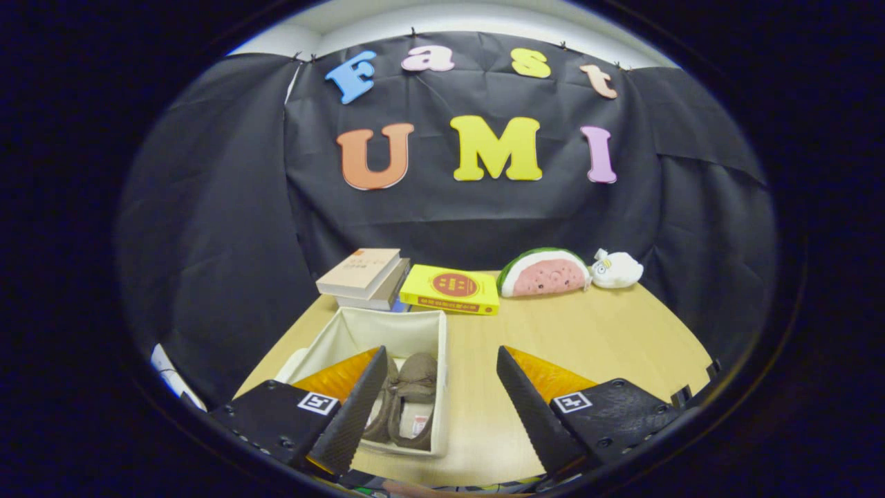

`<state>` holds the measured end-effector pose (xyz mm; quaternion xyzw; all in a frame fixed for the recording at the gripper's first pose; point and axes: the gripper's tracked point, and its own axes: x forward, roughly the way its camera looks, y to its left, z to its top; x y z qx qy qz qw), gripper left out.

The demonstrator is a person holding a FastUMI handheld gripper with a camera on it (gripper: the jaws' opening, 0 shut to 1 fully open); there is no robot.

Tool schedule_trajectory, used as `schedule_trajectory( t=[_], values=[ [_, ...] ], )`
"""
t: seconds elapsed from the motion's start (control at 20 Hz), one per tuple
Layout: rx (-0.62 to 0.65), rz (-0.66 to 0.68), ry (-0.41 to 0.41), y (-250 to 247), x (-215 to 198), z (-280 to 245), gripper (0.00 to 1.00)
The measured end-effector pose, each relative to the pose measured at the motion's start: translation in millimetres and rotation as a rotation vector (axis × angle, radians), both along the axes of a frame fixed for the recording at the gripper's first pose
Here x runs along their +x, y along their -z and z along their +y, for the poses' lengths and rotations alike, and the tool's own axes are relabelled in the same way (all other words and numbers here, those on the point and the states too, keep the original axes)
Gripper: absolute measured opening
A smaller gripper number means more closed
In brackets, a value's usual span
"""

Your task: Open the storage box then place both shoes into the box .Put the left shoe in first, then the right shoe, with the right side of both shoes facing outward in a uniform manner.

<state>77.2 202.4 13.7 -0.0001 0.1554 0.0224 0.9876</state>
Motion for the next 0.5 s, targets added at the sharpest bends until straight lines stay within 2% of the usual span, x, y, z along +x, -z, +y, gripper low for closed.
schedule_trajectory(
  t=[0.05,0.15,0.2,0.35,0.5],
  values=[
    [-0.010,-0.018,0.053,-2.0,-8.5,-14.6,0.97],
    [-0.027,-0.067,0.095,-10.6,-20.6,-25.9,0.97],
    [-0.030,-0.101,0.095,-16.8,-27.1,-27.8,0.97],
    [-0.039,-0.230,0.027,-40.6,-52.3,-25.4,0.97],
    [-0.093,-0.338,0.019,-56.6,-78.1,-38.6,0.96]
  ],
)
